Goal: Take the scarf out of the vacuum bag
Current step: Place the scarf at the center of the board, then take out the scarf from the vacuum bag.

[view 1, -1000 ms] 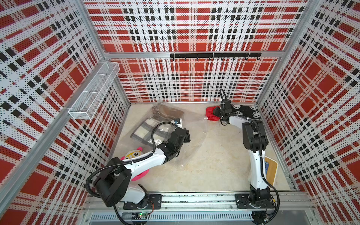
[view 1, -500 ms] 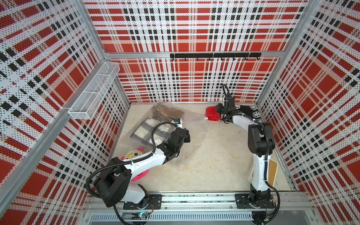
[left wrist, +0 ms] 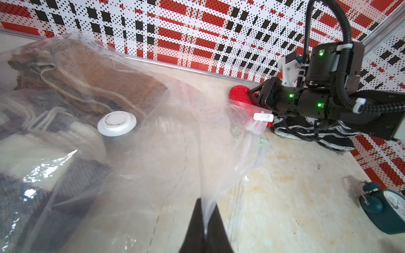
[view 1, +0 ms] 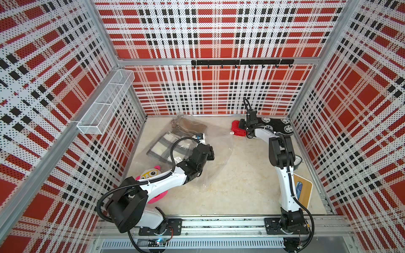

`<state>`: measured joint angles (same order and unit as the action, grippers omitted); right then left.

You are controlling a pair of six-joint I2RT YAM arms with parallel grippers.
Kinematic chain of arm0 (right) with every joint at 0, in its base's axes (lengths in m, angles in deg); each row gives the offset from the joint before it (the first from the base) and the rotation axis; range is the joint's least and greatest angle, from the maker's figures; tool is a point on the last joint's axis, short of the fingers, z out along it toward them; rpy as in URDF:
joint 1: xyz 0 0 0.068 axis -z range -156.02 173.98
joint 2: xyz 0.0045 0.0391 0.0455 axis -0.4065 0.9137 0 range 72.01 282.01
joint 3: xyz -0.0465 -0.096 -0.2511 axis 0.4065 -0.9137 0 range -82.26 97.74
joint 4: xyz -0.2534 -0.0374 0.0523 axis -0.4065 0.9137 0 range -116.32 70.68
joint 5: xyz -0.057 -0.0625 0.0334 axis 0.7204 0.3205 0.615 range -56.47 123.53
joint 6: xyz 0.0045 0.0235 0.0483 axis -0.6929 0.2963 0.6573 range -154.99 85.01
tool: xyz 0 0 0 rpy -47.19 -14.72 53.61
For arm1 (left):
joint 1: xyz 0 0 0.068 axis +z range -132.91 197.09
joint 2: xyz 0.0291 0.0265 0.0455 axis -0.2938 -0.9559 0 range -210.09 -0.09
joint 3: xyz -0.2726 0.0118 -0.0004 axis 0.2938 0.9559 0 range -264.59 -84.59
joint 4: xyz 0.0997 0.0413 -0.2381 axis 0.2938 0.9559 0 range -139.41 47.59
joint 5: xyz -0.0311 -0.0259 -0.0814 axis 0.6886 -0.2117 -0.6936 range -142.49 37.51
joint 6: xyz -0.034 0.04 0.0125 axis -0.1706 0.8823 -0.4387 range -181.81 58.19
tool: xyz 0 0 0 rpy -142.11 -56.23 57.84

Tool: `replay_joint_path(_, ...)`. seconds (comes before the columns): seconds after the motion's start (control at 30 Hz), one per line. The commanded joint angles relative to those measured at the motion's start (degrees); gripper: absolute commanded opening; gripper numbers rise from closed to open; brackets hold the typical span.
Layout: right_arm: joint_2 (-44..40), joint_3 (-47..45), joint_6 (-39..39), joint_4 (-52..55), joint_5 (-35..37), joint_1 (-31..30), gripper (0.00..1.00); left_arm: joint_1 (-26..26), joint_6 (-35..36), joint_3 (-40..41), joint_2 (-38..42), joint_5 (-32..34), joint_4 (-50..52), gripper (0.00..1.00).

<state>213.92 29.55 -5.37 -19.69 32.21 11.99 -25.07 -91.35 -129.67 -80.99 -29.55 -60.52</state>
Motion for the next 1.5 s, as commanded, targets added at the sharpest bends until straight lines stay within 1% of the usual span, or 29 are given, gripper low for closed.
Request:
replay_joint_path(0.0,2.36,3.75,0.17,2.03,-3.17,-0.23,0.33,-0.3,0.28,-0.19,0.13,0.4,-1.1,0.0)
replay_joint_path(0.1,3.18,5.08,0.35,1.95,-5.71,-0.44,0.35,-0.36,0.34,-0.26,0.13,0.26,-1.11,0.0)
replay_joint_path(0.17,2.39,4.65,0.85,2.25,-4.07,-0.66,0.35,-0.39,0.36,-0.2,0.32,0.37,-1.13,0.0)
replay_joint_path(0.27,0.58,2.45,0.69,-0.3,-5.24,-0.58,0.36,-0.39,0.36,-0.24,0.33,0.31,-1.2,0.0)
replay_joint_path(0.37,0.76,5.62,-0.88,2.57,-6.44,-0.59,0.4,-0.39,0.36,-0.34,-0.21,0.1,-1.28,0.0)
replay_joint_path(0.47,-1.7,4.33,-1.72,3.07,-5.5,-0.67,0.51,-0.39,0.31,-0.62,-0.74,-0.03,-1.1,0.0)
replay_joint_path(0.53,-5.13,0.88,-2.37,1.54,-4.6,-0.65,0.6,-0.39,0.27,-0.68,-0.66,0.04,-1.2,0.0)
replay_joint_path(0.57,-6.43,-0.4,-2.78,0.91,-4.57,-0.59,0.66,-0.39,0.21,-0.79,-0.64,0.08,-1.19,0.0)
replay_joint_path(0.6,-8.21,-1.89,-2.89,0.67,-4.31,-0.65,0.77,-0.39,0.27,-0.86,-0.57,0.09,-1.11,0.0)
replay_joint_path(0.63,-9.47,-2.58,-3.19,0.66,-4.81,-0.65,0.82,-0.39,0.27,-0.93,-0.57,0.17,-1.06,0.0)
replay_joint_path(0.7,-11.38,-3.37,-3.89,1.0,-6.19,-0.66,0.87,-0.39,0.27,-0.91,-0.57,0.24,-1.06,0.0)
replay_joint_path(0.77,-13.59,-4.59,-4.2,1.24,-7.17,-0.82,0.89,-0.39,0.22,-0.87,-0.48,0.26,-1.06,0.0)
replay_joint_path(0.83,-17.19,-8.34,-4.33,-0.66,-7.73,-1.23,0.9,-0.39,0.27,-0.81,-0.41,0.34,-0.94,0.0)
replay_joint_path(0.87,-18.77,-9.99,-4.52,-1.33,-7.53,-1.55,0.93,-0.39,0.26,-0.77,-0.4,0.35,-1.05,0.0)
replay_joint_path(0.9,-20.85,-12.14,-4.89,-1.93,-6.25,-2.05,1.0,-0.39,0.34,-0.79,-0.37,0.44,-0.96,0.0)
replay_joint_path(0.97,-24.66,-15.7,-6.85,-1.61,-3.57,-3.33,1.0,-0.39,0.25,-0.75,-0.4,0.53,-0.93,0.0)
replay_joint_path(1.0,-27.03,-17.77,-7.29,-1.13,-0.23,-4.33,1.0,-0.39,0.35,-0.8,-0.4,0.53,-0.94,0.0)
replay_joint_path(1.03,-28.98,-19.59,-8.23,-1.29,1.22,-5.04,1.0,-0.39,0.33,-0.79,-0.4,0.53,-0.93,0.0)
replay_joint_path(1.17,-39.06,-31.98,-11.32,-7.96,4.58,-7.96,1.0,-0.39,0.36,-0.86,-0.26,0.53,-0.85,0.0)
replay_joint_path(1.27,-48.03,-44.81,-10.97,-17.48,3.19,-8.54,1.0,-0.34,0.36,-0.71,0.13,0.96,-0.8,0.0)
replay_joint_path(1.33,-53.06,-50.99,-10.26,-21.64,1.89,-8.67,1.0,-0.3,0.51,-0.68,0.39,1.23,-0.75,0.0)
replay_joint_path(1.4,-57.17,-55.06,-10.21,-22.36,0.42,-8.95,1.0,-0.32,0.62,-0.69,0.4,1.23,-0.8,0.0)
replay_joint_path(1.47,-59.34,-56.87,-10.21,-20.63,-0.18,-9.03,1.0,-0.25,0.62,-0.71,0.39,1.23,-0.65,0.0)
